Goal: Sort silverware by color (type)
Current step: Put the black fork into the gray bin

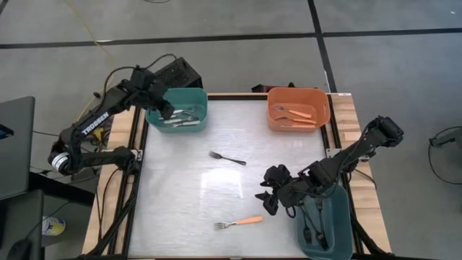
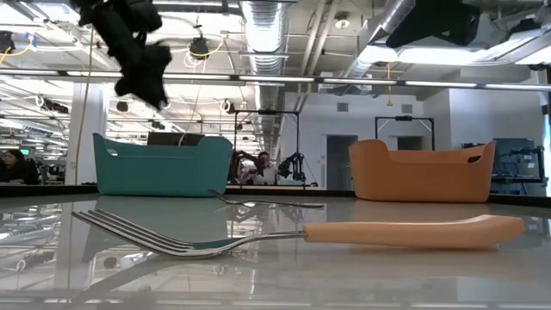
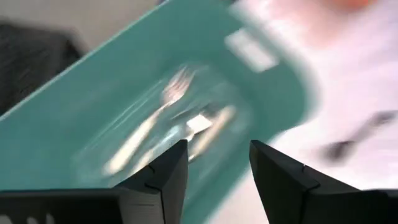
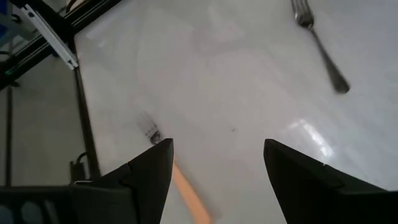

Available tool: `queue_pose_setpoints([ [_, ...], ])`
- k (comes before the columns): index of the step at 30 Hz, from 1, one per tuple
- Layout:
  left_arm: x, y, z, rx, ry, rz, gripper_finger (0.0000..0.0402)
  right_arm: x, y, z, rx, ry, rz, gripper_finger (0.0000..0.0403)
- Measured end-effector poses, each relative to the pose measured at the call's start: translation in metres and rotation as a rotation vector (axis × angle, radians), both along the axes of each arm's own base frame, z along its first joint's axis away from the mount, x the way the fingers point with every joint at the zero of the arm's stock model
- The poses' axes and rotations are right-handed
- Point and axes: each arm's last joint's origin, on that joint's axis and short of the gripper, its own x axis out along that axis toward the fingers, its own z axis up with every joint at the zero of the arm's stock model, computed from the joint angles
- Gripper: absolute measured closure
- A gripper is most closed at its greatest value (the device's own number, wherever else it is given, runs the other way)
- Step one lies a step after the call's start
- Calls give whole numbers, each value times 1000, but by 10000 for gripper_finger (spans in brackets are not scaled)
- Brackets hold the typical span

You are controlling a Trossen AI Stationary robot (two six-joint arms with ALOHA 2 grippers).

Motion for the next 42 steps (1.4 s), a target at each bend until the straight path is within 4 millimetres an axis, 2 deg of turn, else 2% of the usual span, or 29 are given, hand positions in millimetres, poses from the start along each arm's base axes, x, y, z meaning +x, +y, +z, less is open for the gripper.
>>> queue_pose_setpoints([
  [3, 15, -11, 15, -53, -143, -155, 246, 2, -4, 0, -44, -9, -9, 129],
  [7, 49, -43, 16, -91, -209, -425, 253, 5, -11, 1, -81, -24, -59, 129],
  [11, 85, -86, -2, 20, -196, -610, 256, 8, -17, 1, -91, -24, -74, 129],
  [15, 117, -127, -26, 260, -221, -740, 255, 9, -20, 1, -94, -20, -74, 129],
  [18, 137, -146, -48, 394, -172, -811, 244, 9, -19, 1, -91, -24, -73, 129],
  [20, 149, -149, -64, 386, -111, -830, 234, 9, -18, 1, -82, -25, -66, 129],
  [24, 178, -141, -95, 301, -6, -871, 213, 9, -17, 1, -47, -12, -37, 129],
  [27, 200, -135, -112, 318, 60, -905, 202, 9, -16, 1, -41, -9, -28, 129],
  [32, 227, -129, -138, 296, 145, -904, 199, 7, -13, 1, -38, -9, -17, 129],
  [36, 237, -120, -154, 259, 176, -901, 203, 5, -7, 1, -30, -5, 9, 129],
  [42, 235, -115, -171, 170, 192, -951, 224, -1, 0, -1, -45, 19, 41, 129],
])
